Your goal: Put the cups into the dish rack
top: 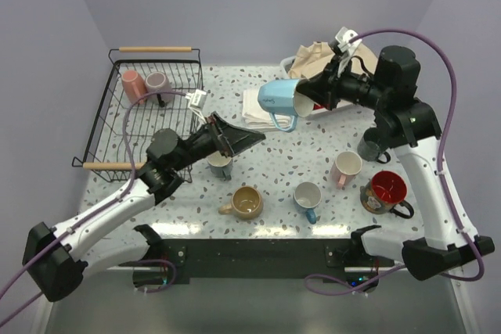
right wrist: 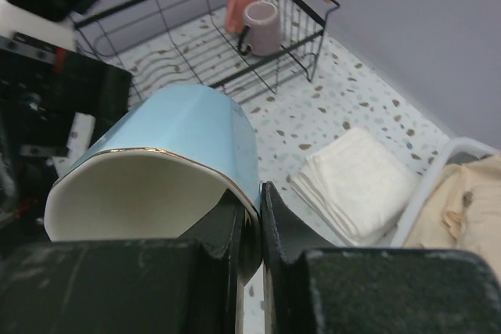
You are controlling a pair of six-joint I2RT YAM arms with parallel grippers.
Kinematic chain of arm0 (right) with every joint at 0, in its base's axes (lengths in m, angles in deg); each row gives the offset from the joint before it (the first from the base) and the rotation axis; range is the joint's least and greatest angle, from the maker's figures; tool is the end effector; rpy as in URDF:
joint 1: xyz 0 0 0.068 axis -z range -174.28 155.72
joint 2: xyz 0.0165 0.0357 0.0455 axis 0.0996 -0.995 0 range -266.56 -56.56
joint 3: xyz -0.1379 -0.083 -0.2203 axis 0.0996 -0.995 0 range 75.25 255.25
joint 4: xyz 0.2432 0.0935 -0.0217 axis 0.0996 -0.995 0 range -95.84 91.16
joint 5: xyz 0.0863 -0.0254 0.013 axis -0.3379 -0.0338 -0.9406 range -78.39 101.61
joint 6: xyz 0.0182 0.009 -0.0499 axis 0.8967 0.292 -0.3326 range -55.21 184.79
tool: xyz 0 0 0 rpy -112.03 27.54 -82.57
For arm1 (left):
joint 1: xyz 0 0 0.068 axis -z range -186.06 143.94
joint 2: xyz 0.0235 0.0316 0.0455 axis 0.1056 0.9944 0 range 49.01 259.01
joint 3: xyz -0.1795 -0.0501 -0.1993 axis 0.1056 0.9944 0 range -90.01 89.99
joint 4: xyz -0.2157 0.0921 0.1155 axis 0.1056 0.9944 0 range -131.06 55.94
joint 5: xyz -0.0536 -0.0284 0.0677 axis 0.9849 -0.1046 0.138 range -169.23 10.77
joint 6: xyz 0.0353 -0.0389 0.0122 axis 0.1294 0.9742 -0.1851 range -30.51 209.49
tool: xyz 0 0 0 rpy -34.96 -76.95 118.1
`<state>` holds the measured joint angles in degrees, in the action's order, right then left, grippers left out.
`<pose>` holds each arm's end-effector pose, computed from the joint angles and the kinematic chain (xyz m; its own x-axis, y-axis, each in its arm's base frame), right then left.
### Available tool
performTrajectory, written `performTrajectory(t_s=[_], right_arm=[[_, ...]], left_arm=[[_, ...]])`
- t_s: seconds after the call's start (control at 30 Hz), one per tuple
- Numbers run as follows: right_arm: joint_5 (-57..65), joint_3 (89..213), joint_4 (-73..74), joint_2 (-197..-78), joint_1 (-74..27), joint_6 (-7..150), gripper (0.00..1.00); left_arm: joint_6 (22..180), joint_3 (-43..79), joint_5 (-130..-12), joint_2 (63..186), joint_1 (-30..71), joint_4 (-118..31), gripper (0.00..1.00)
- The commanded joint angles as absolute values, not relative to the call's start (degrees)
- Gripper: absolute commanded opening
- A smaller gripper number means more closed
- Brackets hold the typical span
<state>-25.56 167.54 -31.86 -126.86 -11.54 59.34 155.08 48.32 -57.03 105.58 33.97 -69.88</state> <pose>0.2191 0.0905 0.4899 -0.1057 -0.1122 -0.9881 -0.8164 0.5771 0.0218 0.1679 -0.1586 0.3545 -0.7219 -0.4947 -0.4839 0.5298 0.0547 -0.8463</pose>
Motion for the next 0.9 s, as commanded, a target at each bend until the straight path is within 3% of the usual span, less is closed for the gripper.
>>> performTrajectory(t_s=[0.0, 0.23, 0.37, 0.5, 0.57, 0.87], right_arm=[[-35.3, 164.5, -16.6, -122.2, -11.9, 71.0, 0.0], [-41.5, 155.9, -8.2, -119.0, -11.8, 75.6, 0.0], [-43.6, 153.7, -6.5, -117.7, -11.9, 75.0, 0.0], [-44.6, 151.8, -6.4, -116.7, -11.8, 73.1, 0.0], [-45.0, 151.0, -7.2, -116.4, -11.9, 71.2, 0.0], [-47.1, 145.7, -11.0, -114.0, -11.9, 62.5, 0.0]], left_arm=[[161.4, 42.4, -62.3, 112.5, 40.7, -82.8, 0.9], [164.5, 38.3, -63.8, 118.8, 44.9, -93.2, 0.87], [165.4, 37.4, -65.9, 119.8, 46.0, -93.5, 0.81], [166.5, 37.5, -67.3, 120.1, 46.5, -96.2, 0.61], [166.6, 37.3, -67.6, 119.8, 46.5, -96.5, 0.56], [164.7, 38.5, -67.1, 115.7, 46.4, -96.4, 0.01]])
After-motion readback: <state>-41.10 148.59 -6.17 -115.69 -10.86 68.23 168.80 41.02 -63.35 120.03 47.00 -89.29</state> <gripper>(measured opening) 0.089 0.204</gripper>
